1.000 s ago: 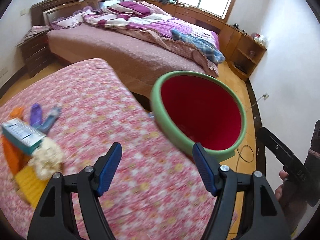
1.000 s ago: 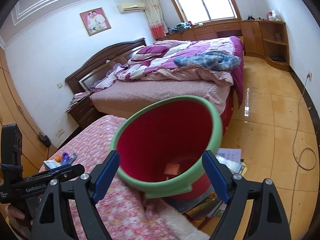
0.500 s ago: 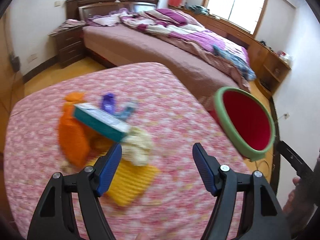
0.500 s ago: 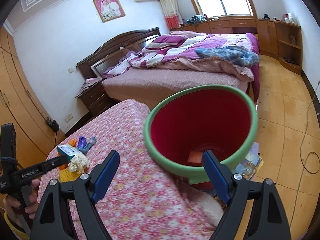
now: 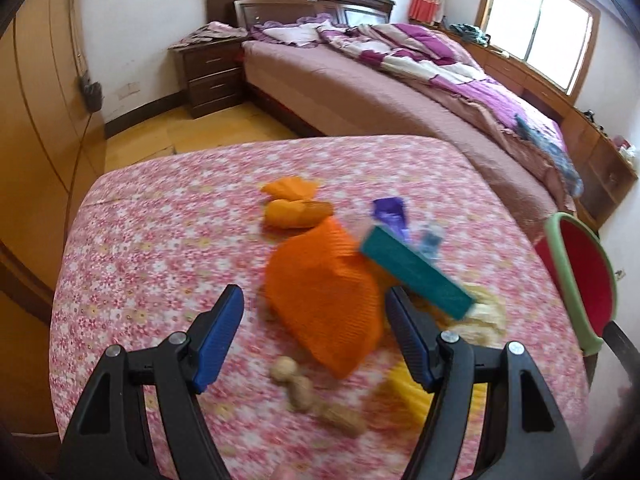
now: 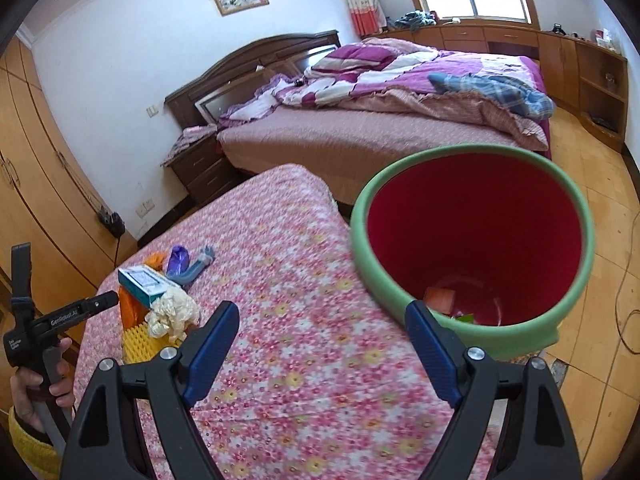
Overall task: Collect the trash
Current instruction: 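Grasp the orange mesh net with the left tool while the right tool grasps white crumpled paper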
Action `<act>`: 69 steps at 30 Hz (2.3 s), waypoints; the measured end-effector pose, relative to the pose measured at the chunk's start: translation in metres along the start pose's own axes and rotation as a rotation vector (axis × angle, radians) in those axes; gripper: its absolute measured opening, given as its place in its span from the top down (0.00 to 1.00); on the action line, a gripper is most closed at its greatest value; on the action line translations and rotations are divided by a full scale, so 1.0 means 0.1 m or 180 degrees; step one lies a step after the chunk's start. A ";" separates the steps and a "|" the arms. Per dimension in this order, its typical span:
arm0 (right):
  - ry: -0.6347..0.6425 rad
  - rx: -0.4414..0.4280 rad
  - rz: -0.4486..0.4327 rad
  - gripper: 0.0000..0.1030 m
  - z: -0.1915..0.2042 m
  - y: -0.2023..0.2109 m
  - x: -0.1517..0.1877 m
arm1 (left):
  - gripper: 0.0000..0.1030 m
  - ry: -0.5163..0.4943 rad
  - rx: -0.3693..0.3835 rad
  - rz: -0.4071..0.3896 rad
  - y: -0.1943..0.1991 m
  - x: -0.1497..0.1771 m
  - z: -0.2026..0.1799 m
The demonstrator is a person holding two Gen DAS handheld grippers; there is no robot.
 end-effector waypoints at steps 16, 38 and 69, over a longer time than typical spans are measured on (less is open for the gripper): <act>0.0292 -0.0073 0.0177 0.16 0.47 -0.26 0.15 | 0.30 0.0353 0.0283 0.0121 -0.40 0.18 0.03; 0.0570 -0.0709 0.0466 0.16 1.23 -0.71 0.28 | 0.89 0.0643 0.0230 -0.0476 0.40 0.25 0.14; 0.0455 -0.1104 0.0154 0.75 1.34 -0.03 0.17 | 0.89 0.0672 0.0358 -0.0701 1.08 0.47 -0.03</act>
Point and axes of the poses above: each gripper's, at about its wrist camera, not at the fingertips, and y roughly against the way its jaws point, z to its left, x to its underside, the point moved 7 cm from there along -y, roughly the way its jaws point, and after that the axes turned 10 degrees about -z, right-handed, at the moved point
